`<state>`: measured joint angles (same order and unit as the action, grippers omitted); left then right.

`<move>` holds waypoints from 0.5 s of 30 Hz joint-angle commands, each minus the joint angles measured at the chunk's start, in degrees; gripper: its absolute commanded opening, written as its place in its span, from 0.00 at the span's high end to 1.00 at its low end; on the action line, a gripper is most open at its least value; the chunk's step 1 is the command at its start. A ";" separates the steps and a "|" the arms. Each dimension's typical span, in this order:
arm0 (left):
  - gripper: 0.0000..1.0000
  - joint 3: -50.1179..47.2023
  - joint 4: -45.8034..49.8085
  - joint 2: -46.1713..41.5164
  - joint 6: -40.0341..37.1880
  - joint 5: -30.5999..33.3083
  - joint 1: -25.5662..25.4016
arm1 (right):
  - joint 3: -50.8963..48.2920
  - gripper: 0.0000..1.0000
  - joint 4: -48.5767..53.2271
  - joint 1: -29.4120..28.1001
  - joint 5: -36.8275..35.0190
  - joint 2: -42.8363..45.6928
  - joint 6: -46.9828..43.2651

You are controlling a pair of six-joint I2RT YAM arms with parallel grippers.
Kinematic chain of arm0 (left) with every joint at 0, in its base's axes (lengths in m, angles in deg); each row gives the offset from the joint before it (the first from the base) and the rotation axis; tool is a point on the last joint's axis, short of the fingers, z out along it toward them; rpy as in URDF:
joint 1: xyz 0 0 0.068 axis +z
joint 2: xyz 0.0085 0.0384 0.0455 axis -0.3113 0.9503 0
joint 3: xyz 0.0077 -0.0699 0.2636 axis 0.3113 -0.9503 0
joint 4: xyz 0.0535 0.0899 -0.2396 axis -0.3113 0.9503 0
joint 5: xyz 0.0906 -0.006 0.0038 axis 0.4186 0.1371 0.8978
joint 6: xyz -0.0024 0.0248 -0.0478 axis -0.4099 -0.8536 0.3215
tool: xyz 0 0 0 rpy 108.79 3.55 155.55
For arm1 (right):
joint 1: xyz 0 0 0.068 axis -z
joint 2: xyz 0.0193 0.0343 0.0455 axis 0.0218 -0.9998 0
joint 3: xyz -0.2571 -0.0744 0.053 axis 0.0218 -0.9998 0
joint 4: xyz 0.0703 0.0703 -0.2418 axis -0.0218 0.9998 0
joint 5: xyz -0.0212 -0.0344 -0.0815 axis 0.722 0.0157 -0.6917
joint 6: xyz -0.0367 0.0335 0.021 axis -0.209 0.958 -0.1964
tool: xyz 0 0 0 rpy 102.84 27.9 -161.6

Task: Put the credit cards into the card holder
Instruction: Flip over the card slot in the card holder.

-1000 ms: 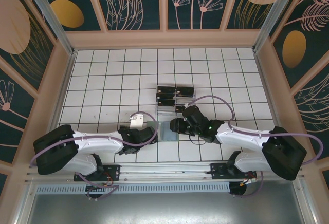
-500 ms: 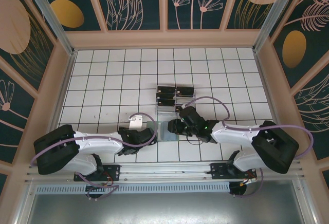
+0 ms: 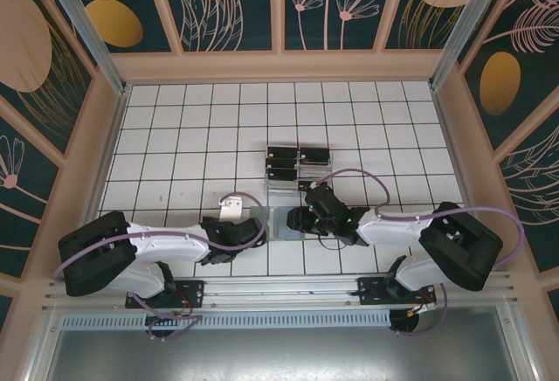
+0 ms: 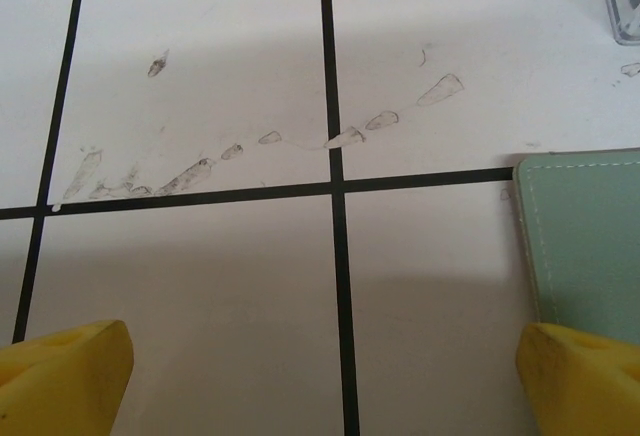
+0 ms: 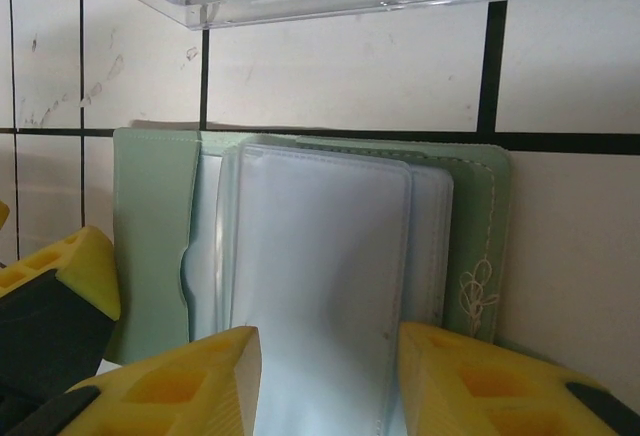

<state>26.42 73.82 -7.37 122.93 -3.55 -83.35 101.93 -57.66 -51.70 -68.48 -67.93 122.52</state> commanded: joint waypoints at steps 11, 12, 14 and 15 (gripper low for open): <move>0.03 -1.38 -2.18 1.22 1.12 -0.53 0.33 | -0.62 0.60 -8.29 -0.23 5.07 -2.33 1.43; 0.03 -1.38 -2.26 1.11 1.03 -0.48 0.29 | -0.53 0.60 -8.83 -0.27 5.53 -2.28 1.57; 0.03 -1.38 -2.46 1.06 0.88 -0.50 0.32 | -0.24 0.60 -10.00 -0.31 6.56 -2.33 1.81; 0.03 -1.39 -2.44 0.92 0.86 -0.46 0.31 | -0.19 0.60 -10.53 -0.30 6.97 -2.44 1.95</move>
<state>25.63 72.01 -6.71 123.35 -3.83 -83.31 101.91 -64.44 -51.68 -63.78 -69.92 123.51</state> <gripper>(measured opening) 0.974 0.399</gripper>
